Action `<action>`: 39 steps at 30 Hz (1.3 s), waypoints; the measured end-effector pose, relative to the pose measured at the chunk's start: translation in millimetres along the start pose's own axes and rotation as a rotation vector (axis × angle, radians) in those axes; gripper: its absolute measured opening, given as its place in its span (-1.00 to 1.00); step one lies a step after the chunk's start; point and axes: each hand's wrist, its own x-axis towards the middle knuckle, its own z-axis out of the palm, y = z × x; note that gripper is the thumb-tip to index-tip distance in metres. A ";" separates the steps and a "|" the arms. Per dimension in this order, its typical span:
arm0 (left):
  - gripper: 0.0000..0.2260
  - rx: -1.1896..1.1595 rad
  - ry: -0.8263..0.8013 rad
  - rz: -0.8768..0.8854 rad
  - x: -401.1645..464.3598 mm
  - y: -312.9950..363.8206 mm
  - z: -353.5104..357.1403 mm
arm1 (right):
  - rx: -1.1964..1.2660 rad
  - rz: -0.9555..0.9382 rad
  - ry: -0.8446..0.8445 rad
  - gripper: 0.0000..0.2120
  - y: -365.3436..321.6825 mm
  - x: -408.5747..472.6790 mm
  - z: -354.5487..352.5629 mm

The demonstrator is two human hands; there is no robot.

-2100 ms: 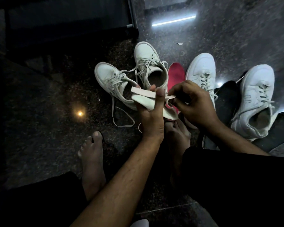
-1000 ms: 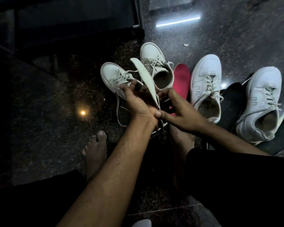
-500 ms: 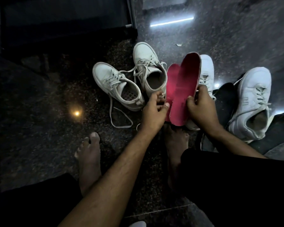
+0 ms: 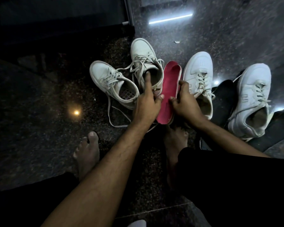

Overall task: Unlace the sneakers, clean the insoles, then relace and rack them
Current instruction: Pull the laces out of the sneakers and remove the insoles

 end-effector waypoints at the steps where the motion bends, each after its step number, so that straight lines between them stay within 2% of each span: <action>1: -0.38 0.032 0.026 -0.012 5.4 -0.4 -0.9 | 0.016 -0.005 -0.006 -0.41 -1.0 -0.1 1.4; 4: -0.71 0.043 0.115 -0.033 12.3 -3.6 -6.8 | 0.039 -0.043 -0.034 -0.38 -7.9 -2.0 6.5; 8: -0.87 0.064 0.343 -0.027 7.9 -18.5 -21.5 | 0.035 -0.105 -0.102 -0.36 -17.6 -4.0 25.1; 12: -0.86 0.016 0.451 -0.026 1.2 -38.7 -40.3 | 0.035 -0.118 -0.156 -0.37 -20.4 -2.1 46.7; 15: -0.81 -0.012 0.497 -0.014 1.8 -45.4 -50.9 | 0.007 -0.052 -0.139 -0.45 -14.3 5.1 49.1; 19: -0.80 -0.009 0.526 0.002 5.7 -48.1 -59.6 | -0.083 0.029 -0.097 -0.59 -10.5 14.6 38.9; 23: -0.83 0.007 0.473 0.018 2.7 -50.2 -56.9 | -0.189 0.106 -0.059 -0.66 -2.1 21.3 20.6; 25: -0.84 0.047 0.487 -0.001 0.0 -49.3 -53.5 | -0.187 0.044 -0.004 -0.68 -2.1 18.3 13.9; 28: -0.86 0.086 0.514 -0.036 -3.2 -47.0 -52.6 | -0.127 -0.162 0.082 -0.66 -10.2 10.5 10.7; 31: -0.86 0.116 0.520 -0.050 -4.6 -47.1 -54.8 | -0.052 -0.314 -0.014 -0.61 -23.7 8.9 23.3; 35: -0.86 0.122 0.536 -0.047 -5.4 -49.0 -57.4 | -0.060 -0.197 -0.165 -0.57 -25.5 18.3 52.2; 39: -0.86 0.099 0.541 -0.057 -7.0 -47.4 -55.9 | -0.083 -0.123 -0.024 -0.63 -12.7 31.8 46.9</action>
